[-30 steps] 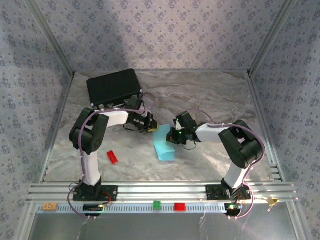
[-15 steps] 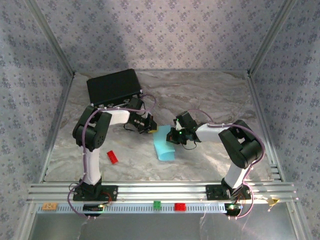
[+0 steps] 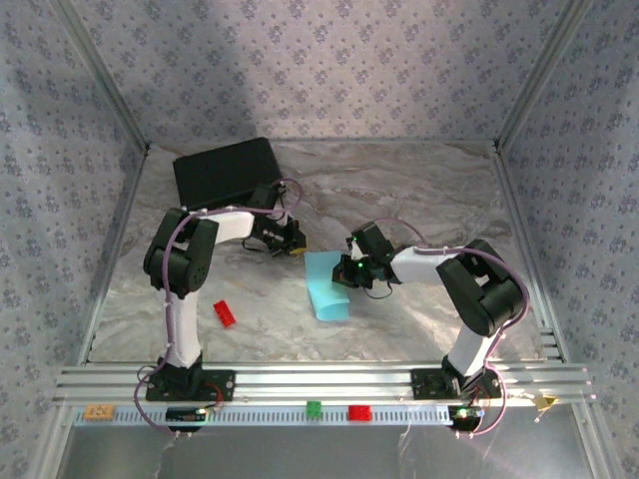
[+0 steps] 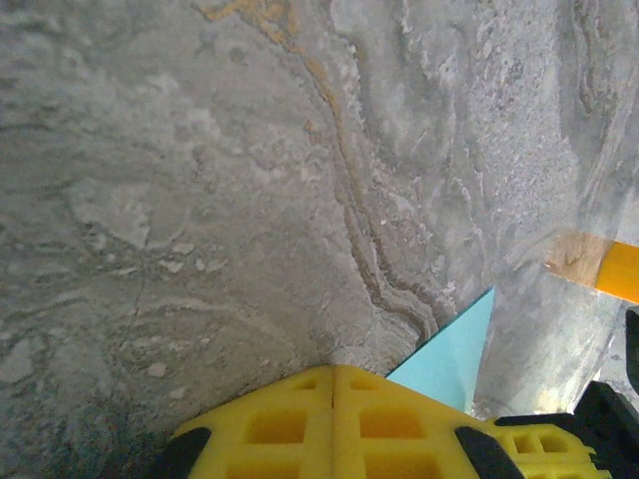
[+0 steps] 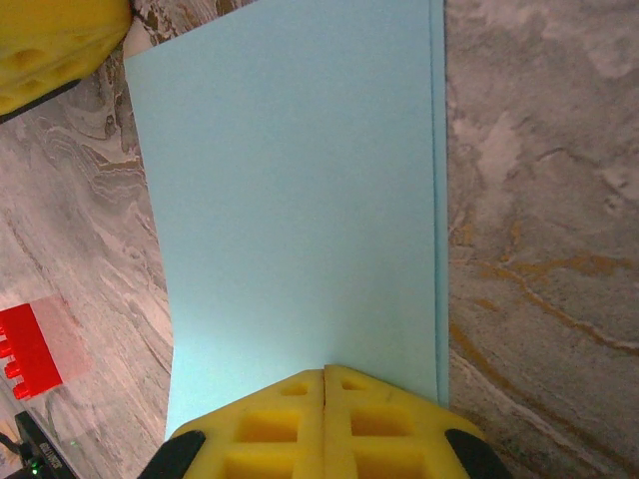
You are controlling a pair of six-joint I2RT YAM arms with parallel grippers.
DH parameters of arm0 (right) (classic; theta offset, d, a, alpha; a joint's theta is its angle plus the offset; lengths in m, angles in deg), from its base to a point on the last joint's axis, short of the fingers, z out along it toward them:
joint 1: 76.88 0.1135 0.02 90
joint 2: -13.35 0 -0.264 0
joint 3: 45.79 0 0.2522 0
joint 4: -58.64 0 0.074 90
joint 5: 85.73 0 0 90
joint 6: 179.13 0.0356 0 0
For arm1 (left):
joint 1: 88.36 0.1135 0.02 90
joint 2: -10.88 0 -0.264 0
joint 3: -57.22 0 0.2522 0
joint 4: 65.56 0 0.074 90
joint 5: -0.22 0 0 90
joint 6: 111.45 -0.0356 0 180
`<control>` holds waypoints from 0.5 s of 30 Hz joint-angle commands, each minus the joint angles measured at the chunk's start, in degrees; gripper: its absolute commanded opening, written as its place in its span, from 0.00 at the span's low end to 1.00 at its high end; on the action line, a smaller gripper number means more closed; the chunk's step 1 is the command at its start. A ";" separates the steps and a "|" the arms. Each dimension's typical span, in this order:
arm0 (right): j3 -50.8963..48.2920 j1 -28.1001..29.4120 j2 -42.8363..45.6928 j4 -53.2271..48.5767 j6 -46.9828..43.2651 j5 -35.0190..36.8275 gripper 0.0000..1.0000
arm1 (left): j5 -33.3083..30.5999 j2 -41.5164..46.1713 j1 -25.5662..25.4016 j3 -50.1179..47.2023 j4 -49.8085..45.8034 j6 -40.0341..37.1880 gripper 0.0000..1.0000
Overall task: Fold a paper plane with a square sheet of paper (pick it up from the middle)
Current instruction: First fold the square sheet of paper in half at the center of the table.
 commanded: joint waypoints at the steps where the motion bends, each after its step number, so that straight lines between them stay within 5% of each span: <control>1: -1.77 0.35 -0.78 -5.88 0.48 4.35 0.00 | -5.17 0.25 0.53 0.88 -1.99 0.89 0.00; 8: -1.62 0.99 0.16 -5.40 1.76 6.38 0.00 | -6.10 10.61 -1.03 -0.21 -4.21 1.33 0.00; 15: -1.86 1.11 0.26 -5.47 1.69 6.38 0.00 | 0.56 15.60 -6.01 -8.03 -1.59 4.17 0.00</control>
